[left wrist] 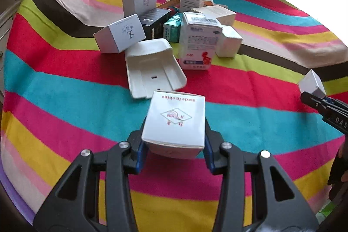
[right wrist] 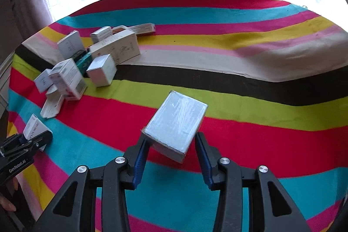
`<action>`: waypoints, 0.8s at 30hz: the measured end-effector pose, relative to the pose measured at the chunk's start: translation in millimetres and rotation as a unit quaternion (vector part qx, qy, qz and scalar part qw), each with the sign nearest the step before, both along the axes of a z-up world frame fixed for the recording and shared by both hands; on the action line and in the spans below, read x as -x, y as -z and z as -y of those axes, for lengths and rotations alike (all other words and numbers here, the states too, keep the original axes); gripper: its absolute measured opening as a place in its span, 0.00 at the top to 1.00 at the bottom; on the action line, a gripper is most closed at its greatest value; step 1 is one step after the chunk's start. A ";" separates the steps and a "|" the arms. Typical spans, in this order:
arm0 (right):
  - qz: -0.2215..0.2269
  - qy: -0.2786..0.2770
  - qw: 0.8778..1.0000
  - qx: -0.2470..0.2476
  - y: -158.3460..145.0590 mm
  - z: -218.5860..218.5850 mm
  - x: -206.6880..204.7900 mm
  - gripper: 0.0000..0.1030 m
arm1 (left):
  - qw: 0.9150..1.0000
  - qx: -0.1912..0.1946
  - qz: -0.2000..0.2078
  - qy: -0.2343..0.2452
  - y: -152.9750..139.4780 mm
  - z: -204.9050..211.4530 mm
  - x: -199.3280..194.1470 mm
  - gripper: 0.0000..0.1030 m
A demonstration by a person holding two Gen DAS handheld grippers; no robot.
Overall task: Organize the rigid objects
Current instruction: 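Carry both held boxes over to the purple-rimmed storage box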
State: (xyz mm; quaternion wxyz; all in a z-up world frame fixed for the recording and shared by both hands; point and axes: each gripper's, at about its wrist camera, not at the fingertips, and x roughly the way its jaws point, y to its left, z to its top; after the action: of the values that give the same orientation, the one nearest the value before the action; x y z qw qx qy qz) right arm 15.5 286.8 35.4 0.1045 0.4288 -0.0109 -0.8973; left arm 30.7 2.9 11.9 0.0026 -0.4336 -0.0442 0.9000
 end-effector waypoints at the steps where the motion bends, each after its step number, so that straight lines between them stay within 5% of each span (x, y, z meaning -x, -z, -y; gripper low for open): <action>1: -0.002 -0.001 1.000 0.000 -2.1 0.4 -4.8 0.57 | 1.000 0.004 -0.001 0.001 -1.8 -1.4 -2.7 0.55; 24: -0.029 -0.080 0.996 0.014 -46.2 52.1 -72.2 0.57 | 0.998 0.040 -0.017 -0.036 -47.6 16.2 -76.7 0.55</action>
State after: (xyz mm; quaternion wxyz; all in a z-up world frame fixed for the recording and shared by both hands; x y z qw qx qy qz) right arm 87.7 234.8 81.6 0.1825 0.4009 0.0142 -0.8976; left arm 107.4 -13.4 59.5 -0.0462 -0.4162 -0.0239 0.9078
